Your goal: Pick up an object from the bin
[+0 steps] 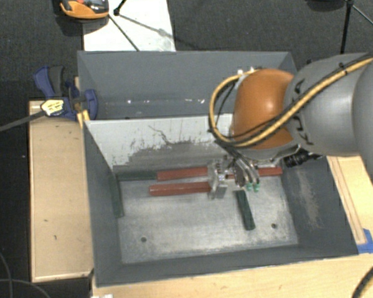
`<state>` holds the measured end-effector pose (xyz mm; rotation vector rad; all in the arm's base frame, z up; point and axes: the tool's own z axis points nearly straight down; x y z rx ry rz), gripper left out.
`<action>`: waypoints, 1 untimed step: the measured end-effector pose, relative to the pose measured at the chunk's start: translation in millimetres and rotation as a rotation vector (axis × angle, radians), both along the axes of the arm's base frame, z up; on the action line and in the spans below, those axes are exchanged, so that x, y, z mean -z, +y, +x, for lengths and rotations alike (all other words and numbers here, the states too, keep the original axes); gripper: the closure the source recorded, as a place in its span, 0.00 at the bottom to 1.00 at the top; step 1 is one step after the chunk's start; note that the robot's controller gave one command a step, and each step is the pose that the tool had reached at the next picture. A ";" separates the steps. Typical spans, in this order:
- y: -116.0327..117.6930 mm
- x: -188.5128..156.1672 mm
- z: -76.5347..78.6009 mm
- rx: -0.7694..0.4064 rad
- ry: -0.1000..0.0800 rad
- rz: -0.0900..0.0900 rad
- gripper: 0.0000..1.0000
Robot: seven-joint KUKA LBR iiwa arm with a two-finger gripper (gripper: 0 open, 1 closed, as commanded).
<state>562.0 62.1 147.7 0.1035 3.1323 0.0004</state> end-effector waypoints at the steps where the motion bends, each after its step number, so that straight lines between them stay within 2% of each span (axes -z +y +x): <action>1: -3.2 -53.4 -18.8 -0.014 0.013 0.000 1.00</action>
Offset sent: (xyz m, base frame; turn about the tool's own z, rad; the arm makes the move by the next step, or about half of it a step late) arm -0.0119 -0.0126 0.0811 0.0356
